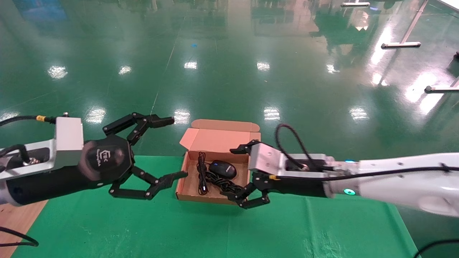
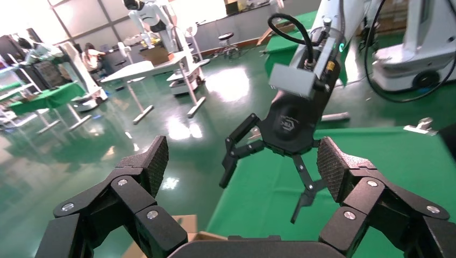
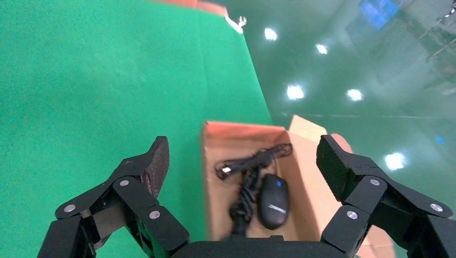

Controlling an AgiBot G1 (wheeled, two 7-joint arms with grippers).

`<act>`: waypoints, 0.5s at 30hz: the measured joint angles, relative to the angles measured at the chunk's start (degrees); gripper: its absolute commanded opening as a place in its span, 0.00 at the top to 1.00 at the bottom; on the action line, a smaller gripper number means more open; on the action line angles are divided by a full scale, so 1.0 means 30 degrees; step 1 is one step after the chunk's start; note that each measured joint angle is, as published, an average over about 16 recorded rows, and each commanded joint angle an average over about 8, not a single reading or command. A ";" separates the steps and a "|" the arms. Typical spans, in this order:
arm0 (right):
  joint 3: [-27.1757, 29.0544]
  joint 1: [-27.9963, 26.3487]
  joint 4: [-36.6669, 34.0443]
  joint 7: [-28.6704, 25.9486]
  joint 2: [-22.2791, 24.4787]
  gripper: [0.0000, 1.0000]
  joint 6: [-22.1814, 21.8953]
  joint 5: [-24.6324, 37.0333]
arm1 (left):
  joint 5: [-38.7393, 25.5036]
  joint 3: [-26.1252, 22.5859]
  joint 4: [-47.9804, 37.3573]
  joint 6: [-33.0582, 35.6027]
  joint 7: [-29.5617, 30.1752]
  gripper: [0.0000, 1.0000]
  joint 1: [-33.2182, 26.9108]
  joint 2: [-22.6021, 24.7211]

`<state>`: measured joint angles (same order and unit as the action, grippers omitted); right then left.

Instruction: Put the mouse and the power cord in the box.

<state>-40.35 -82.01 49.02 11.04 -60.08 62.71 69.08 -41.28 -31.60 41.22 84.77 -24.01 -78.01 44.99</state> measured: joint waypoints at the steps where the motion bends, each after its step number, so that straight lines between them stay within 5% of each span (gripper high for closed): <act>1: 0.0239 0.0201 0.0242 -0.0214 0.0246 0.00 0.0226 -0.0268 | -0.0006 0.0149 0.0309 0.0009 0.0331 0.00 0.0157 -0.0095; 15: 0.3543 0.2978 0.3576 -0.3173 0.3650 0.00 0.3347 -0.3963 | -0.0082 0.2200 0.4569 0.0130 0.4909 0.00 0.2323 -0.1407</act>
<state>-29.72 -73.08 59.75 1.52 -49.13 72.75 57.19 -41.52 -25.00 54.93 85.16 -9.28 -71.05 40.76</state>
